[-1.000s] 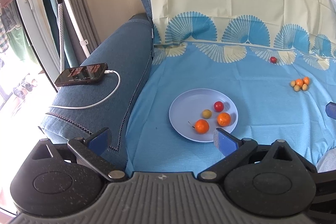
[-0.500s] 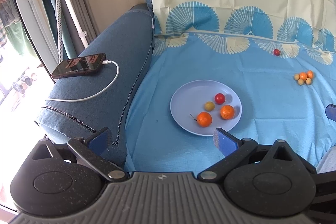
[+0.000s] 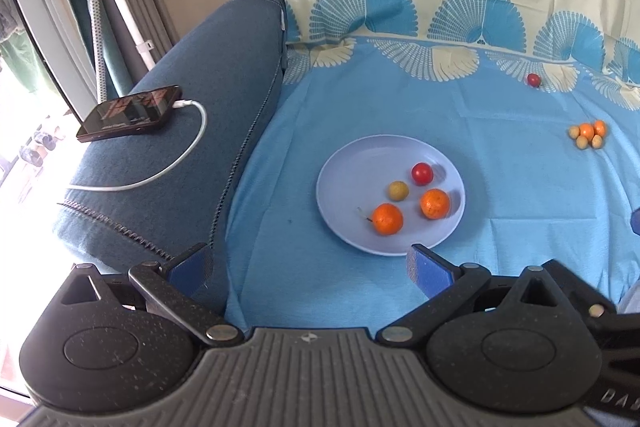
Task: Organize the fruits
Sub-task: 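Move both tools back toward the remaining fruit cluster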
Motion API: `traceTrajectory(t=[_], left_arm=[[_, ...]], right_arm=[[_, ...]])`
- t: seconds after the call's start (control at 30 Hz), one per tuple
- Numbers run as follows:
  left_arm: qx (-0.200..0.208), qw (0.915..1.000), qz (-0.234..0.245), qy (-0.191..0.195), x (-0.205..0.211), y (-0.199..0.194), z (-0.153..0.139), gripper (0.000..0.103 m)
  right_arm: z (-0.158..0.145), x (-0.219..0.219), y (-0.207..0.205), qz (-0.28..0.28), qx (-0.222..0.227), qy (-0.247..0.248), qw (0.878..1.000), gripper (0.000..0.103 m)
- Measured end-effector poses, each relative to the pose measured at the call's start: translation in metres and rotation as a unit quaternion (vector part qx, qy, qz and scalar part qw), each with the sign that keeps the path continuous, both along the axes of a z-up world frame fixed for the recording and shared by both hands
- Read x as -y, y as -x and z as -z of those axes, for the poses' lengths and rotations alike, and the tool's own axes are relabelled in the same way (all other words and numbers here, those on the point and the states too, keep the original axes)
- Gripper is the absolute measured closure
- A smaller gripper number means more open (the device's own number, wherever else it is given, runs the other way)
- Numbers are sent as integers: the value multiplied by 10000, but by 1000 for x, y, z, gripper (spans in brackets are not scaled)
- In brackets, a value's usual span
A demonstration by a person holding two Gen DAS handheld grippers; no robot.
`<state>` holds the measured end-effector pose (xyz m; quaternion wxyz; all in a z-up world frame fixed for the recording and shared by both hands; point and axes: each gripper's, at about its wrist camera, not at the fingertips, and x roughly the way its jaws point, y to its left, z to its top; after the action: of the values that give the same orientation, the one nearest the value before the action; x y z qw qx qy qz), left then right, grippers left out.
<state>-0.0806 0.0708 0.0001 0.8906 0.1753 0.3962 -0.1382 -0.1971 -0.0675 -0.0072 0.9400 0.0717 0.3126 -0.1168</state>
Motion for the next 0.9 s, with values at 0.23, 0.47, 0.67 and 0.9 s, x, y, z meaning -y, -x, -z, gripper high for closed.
traceTrajectory(t=[0.23,0.47,0.67,0.9], left_arm=[[-210,9994,273,-54,50,-23,3,0],[-384,9962,773,-58,139,-41,10,0],[-447,9936,1019,-167,221,-61,27,0],[-621,9926,962,-397,282,-97,57,0]], right_arm=[[15,63,8,1083,-6,-131,9940,1],[42,153,28,2349,-88,-158,9718,1],[78,233,13,2984,-123,155,9542,1],[148,335,-52,3316,-405,322,9420,1]])
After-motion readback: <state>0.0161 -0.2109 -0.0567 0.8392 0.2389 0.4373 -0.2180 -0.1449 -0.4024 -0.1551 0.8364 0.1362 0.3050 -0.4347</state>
